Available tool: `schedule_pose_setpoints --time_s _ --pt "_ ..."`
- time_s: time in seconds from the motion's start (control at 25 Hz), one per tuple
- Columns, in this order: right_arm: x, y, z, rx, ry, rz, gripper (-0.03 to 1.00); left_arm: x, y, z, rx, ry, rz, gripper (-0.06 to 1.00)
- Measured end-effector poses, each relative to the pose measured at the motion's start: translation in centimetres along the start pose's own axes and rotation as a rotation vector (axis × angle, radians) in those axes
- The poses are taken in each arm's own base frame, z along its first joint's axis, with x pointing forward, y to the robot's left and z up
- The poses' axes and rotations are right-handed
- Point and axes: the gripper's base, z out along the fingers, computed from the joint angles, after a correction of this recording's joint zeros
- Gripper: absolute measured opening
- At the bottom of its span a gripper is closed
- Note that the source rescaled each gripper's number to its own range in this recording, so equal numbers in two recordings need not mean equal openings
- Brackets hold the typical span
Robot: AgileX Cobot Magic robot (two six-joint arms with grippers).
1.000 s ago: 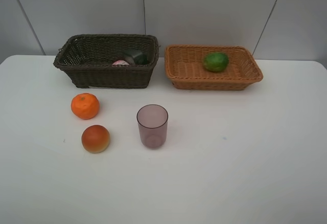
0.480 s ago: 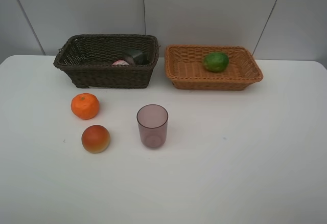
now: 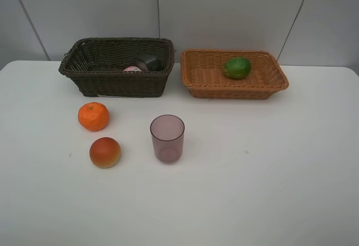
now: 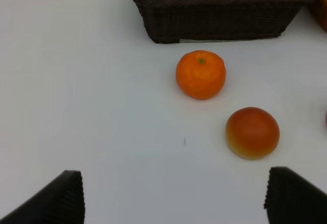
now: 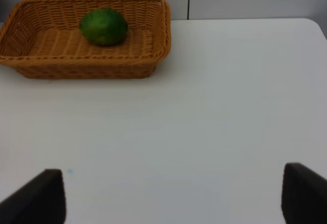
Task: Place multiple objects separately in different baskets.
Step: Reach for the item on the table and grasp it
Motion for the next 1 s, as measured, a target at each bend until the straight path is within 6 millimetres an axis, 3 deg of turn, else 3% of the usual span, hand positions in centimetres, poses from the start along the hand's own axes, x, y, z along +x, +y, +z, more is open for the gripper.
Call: schedule_pose_setpoints --time_s 0.56,0.76,1.0 --pt "0.0 0.0 0.0 0.000 0.000 0.000 0.94 -0.3 -0.1 0.4 0.012 0.035 -0.003 0.92" --pt "0.0 0.0 0.0 0.000 0.000 0.000 0.94 -3.1 -0.3 1.6 0.040 0.096 0.011 0.92" --pt "0.0 0.0 0.0 0.000 0.000 0.000 0.94 -7.8 -0.3 4.9 0.054 0.197 0.044 0.92"
